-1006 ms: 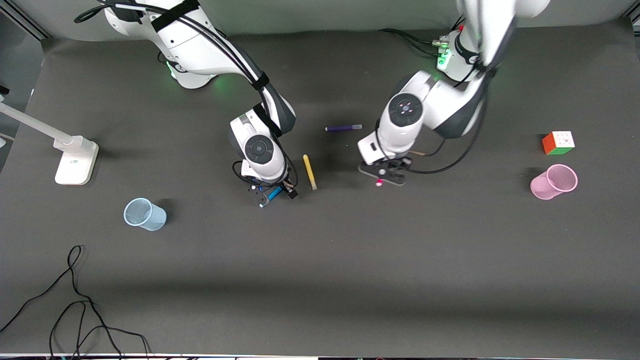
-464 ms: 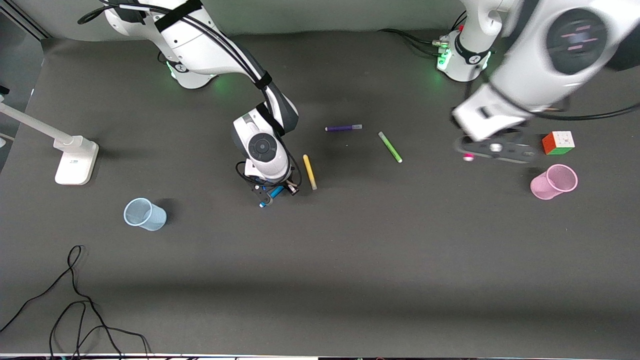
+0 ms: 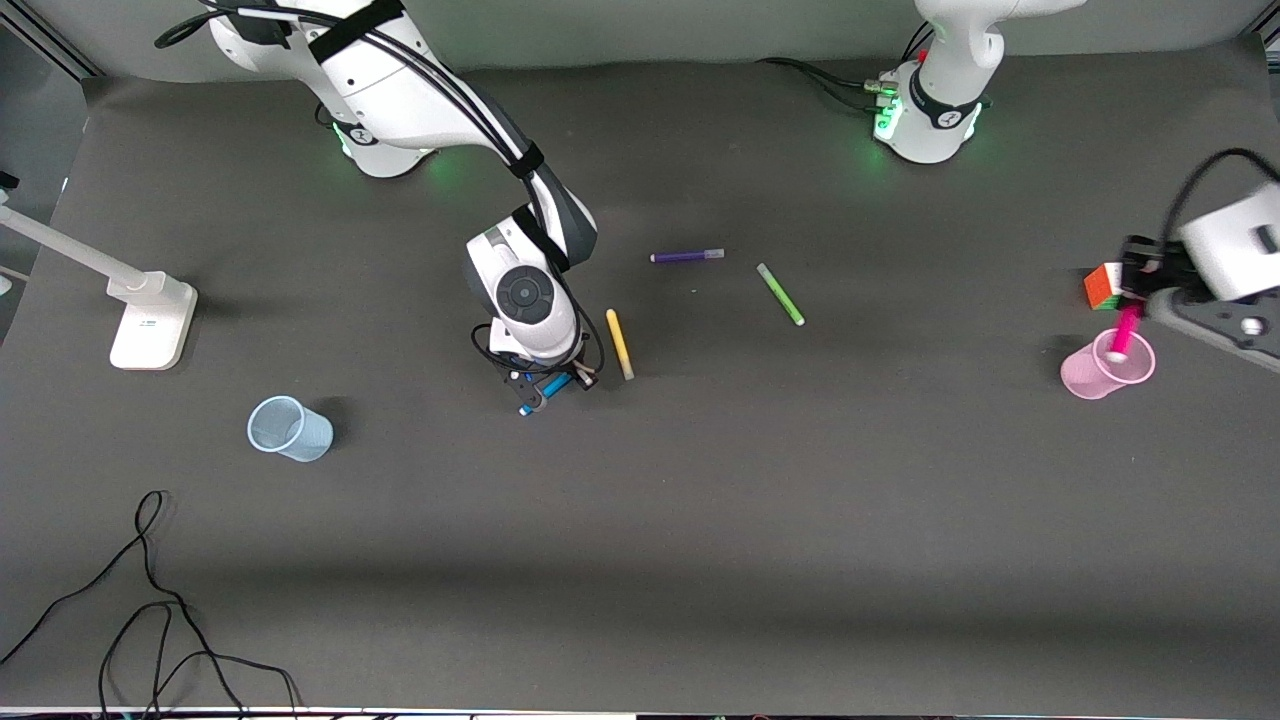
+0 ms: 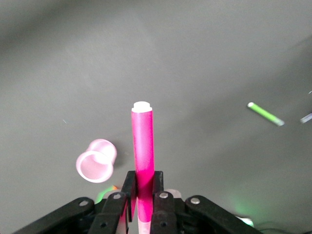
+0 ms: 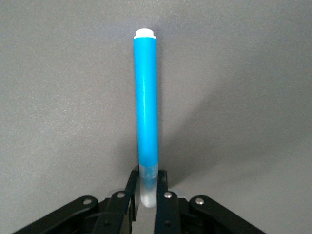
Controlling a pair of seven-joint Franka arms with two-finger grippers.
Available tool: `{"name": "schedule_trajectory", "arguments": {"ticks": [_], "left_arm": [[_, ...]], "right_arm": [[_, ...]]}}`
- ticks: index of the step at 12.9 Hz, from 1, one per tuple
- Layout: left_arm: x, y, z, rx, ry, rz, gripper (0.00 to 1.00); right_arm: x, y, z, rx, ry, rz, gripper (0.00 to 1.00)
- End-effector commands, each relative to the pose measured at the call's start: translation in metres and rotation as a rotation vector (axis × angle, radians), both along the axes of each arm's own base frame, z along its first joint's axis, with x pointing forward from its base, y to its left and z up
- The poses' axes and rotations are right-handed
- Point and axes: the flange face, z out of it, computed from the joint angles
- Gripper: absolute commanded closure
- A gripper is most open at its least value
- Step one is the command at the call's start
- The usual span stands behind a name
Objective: Place pink and blue markers in matching cups
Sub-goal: 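Carry the pink marker with the left gripper over the pink cup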
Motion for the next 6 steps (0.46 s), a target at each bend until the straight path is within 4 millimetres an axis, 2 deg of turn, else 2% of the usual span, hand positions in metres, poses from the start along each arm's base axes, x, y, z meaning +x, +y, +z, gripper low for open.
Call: {"name": "schedule_trajectory", "arguments": {"ticks": [1,4,6], "left_arm": [[0.004,0.023,-0.010,-0.065,-0.047,-0.192,1.00],[0.002,0.073,-0.045,-0.180,-0.088,-0.378,1.00],[-0.001,0.109,-0.063,-0.227,-0.131,-0.466,1.00]], "right_arm": [[0.008,0.000,0.027,-0.009,0.040,0.039,0.87],[0.011,0.003,0.067,-0.022,0.090,0.047,0.87],[0.011,-0.007,0.099,-0.018,0.123,0.056,0.87]]}}
